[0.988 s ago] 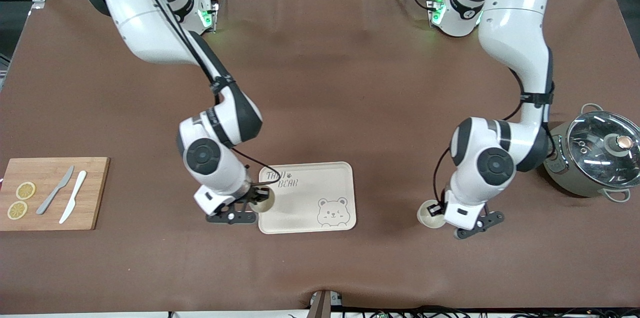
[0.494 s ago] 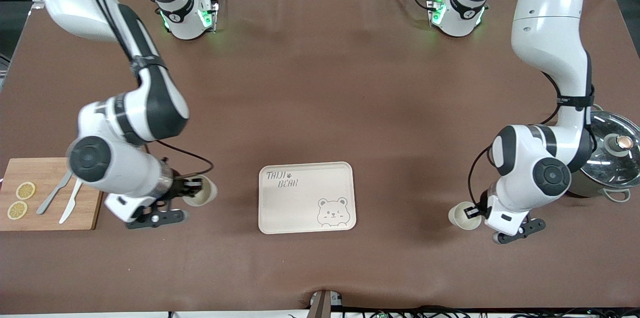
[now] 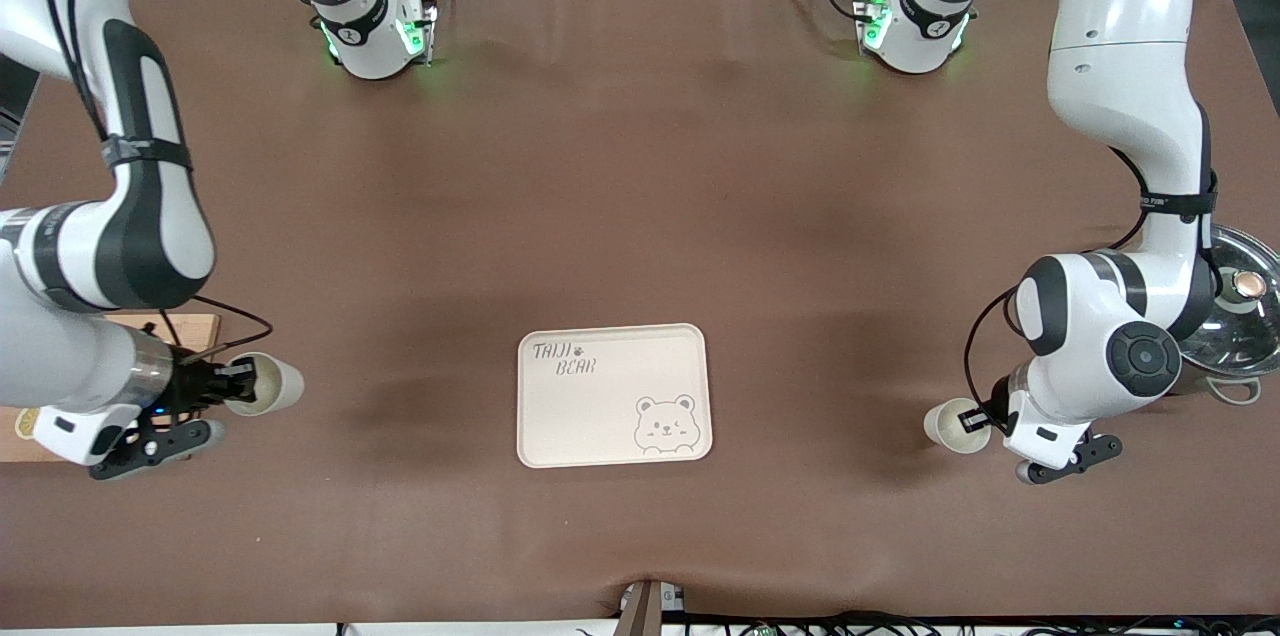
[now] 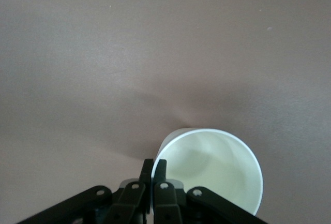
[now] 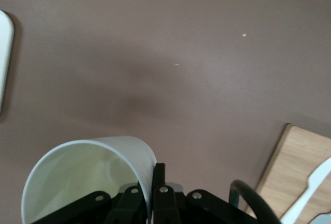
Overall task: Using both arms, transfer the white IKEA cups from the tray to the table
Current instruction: 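Lower the held cups onto the table beside the tray, then open both grippers, releasing the cups, and raise them away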
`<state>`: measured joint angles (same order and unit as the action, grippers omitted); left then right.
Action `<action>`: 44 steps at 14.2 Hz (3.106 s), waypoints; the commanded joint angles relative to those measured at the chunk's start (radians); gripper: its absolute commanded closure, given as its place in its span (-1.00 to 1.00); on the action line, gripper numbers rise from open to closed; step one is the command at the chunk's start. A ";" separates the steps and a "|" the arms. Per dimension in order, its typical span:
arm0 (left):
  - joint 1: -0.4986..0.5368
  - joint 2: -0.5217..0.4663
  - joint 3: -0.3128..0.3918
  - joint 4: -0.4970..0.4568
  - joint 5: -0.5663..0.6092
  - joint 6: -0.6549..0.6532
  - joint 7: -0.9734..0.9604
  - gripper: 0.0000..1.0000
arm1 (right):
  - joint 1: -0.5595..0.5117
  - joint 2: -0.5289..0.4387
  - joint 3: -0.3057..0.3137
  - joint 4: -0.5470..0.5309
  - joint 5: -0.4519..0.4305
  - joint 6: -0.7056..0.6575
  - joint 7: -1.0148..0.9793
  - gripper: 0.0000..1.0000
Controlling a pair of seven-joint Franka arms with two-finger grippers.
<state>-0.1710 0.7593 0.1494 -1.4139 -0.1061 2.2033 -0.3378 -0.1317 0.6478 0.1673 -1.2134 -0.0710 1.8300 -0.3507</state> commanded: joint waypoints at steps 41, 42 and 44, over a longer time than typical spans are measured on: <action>0.030 -0.511 -0.008 0.076 0.019 -0.533 0.266 -1.00 | -0.037 0.021 0.037 0.009 0.008 -0.049 0.064 -1.00; 0.033 -0.524 -0.010 0.076 0.017 -0.542 0.266 -1.00 | -0.036 -0.018 0.037 0.009 0.008 -0.096 0.093 -1.00; 0.053 -0.543 -0.010 0.084 0.017 -0.562 0.266 -1.00 | -0.032 -0.085 0.043 0.009 0.010 -0.188 0.159 -1.00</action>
<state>-0.1465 0.2410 0.1498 -1.3389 -0.1057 1.6720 -0.0817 -0.1627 0.6391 0.1989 -1.1801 -0.0679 1.7095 -0.2572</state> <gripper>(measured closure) 0.000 0.000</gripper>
